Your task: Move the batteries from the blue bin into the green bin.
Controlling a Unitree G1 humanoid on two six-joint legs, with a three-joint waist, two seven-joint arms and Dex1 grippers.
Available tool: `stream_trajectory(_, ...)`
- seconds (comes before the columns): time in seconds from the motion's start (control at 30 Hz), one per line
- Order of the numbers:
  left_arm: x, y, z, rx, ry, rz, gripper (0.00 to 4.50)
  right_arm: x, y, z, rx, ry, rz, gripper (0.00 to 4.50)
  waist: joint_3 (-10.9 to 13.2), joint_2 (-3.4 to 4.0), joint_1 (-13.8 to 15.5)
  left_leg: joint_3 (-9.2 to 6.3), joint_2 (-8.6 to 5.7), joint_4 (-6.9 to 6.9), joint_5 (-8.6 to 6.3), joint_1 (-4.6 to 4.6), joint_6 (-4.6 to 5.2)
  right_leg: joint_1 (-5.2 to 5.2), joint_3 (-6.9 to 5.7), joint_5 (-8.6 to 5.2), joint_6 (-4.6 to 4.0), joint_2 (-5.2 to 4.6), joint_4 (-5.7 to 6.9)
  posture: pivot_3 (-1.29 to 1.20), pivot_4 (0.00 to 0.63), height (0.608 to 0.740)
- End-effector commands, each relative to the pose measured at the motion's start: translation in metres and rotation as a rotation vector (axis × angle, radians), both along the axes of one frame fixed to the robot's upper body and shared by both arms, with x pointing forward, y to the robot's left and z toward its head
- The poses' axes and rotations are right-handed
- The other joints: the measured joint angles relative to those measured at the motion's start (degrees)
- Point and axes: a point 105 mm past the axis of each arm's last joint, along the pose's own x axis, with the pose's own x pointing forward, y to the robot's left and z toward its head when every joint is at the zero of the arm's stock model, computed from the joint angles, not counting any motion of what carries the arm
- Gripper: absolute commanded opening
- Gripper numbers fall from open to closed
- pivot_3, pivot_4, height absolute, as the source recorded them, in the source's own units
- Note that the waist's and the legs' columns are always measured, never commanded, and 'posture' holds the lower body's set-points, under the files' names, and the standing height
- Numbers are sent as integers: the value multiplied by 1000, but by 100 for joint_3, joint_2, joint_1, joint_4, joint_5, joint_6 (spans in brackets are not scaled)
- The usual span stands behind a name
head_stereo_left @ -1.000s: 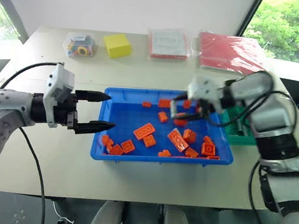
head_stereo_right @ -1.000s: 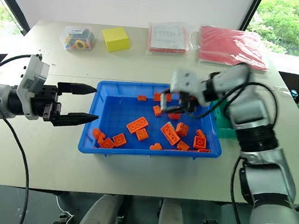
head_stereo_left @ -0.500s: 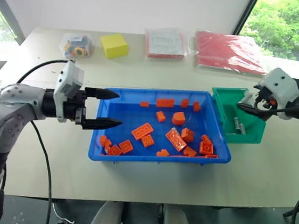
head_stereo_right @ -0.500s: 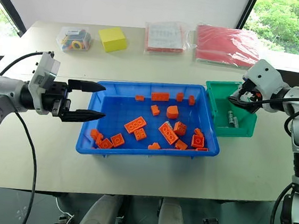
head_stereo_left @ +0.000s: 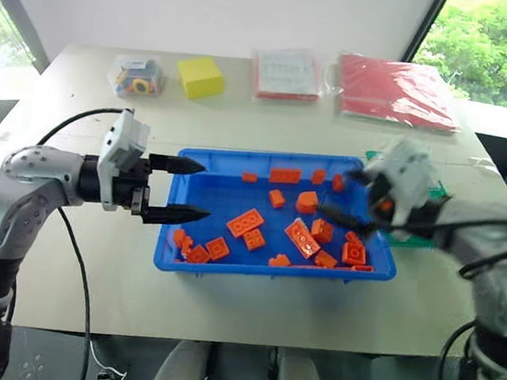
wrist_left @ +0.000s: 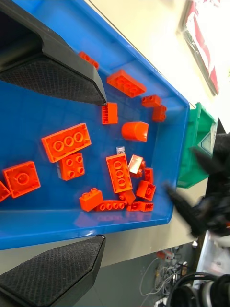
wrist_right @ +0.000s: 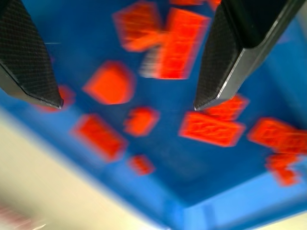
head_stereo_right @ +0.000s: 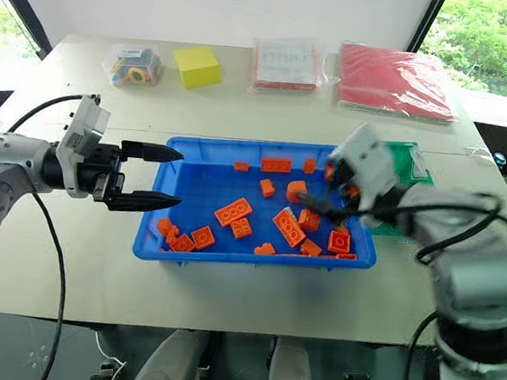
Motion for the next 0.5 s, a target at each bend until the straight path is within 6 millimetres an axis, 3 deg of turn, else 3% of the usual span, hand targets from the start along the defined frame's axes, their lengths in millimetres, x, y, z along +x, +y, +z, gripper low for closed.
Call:
stream_trajectory(0.03, -1, -1, 11, 7, -48, -10, 4500, -1, 11, -6, 19, 24, -4, 4468, 0, -1, -12, 2, -2, 2, 0, 0, 1, 0, 0, 0, 0, -5, 0, 0, 150, 736)
stream_trajectory(0.2, 1, -1, 15, 10, -57, -11, 4500, 17, 18, -23, 66, 112, -54, 4468, -2, -3, -37, 1, 3, -4, 1, 2, 1, -4, -2, 1, 1, 5, 4, 0, 150, 736)
stream_trajectory(0.5, -2, 3, 14, 8, -62, 17, 4500, 19, 19, -44, 46, 186, -57, 4468, -1, -2, -46, 1, 6, -10, 1, 2, 1, -9, -4, 1, 1, 11, 6, 0, 150, 736)
